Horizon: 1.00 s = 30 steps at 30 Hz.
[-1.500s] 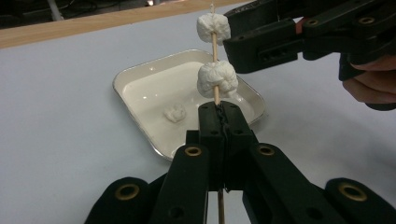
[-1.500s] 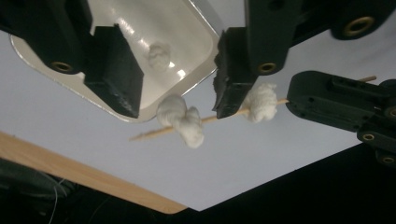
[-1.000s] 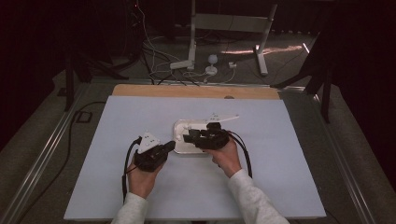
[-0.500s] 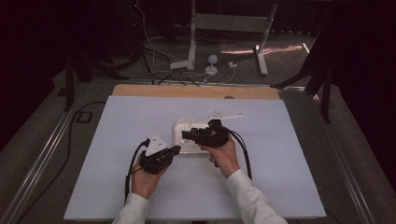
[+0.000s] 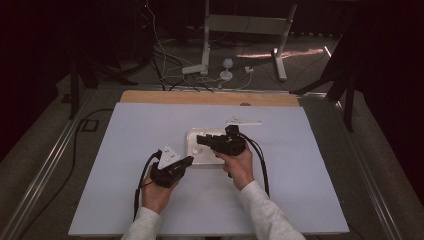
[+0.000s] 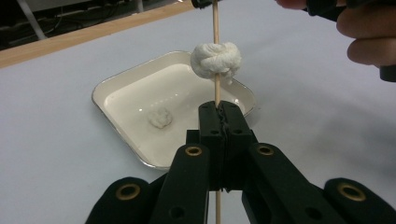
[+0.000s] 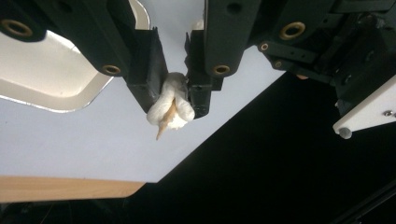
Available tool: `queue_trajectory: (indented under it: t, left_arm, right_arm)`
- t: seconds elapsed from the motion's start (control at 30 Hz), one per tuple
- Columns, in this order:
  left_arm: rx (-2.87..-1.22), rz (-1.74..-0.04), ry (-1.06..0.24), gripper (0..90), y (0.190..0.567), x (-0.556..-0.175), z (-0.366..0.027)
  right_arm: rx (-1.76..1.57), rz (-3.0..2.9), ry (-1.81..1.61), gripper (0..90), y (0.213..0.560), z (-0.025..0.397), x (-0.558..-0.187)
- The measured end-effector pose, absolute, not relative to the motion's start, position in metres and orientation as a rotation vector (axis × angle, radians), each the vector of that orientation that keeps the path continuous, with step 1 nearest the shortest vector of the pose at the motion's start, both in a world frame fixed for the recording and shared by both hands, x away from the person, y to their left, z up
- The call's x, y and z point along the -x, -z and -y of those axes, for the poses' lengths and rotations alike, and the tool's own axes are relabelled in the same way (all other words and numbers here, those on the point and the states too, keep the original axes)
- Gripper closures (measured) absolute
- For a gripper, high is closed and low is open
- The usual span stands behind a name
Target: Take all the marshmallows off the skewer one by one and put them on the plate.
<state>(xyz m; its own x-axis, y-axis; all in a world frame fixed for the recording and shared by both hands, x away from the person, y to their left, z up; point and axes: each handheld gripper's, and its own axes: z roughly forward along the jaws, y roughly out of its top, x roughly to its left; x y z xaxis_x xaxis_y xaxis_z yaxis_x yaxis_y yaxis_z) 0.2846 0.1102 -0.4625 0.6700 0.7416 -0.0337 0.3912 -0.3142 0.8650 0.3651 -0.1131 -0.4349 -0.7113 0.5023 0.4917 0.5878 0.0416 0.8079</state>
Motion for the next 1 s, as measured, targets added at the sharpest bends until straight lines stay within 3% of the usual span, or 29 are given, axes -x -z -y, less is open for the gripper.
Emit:
queue_trajectory:
  t: [1.0]
  left_arm:
    - [-2.008, -0.845, -0.573, 90.0, 0.4632, -0.2817, -0.1123]
  right_arm:
    - [1.284, 2.117, 1.843, 80.4, 0.4345, 0.1196, -0.3686]
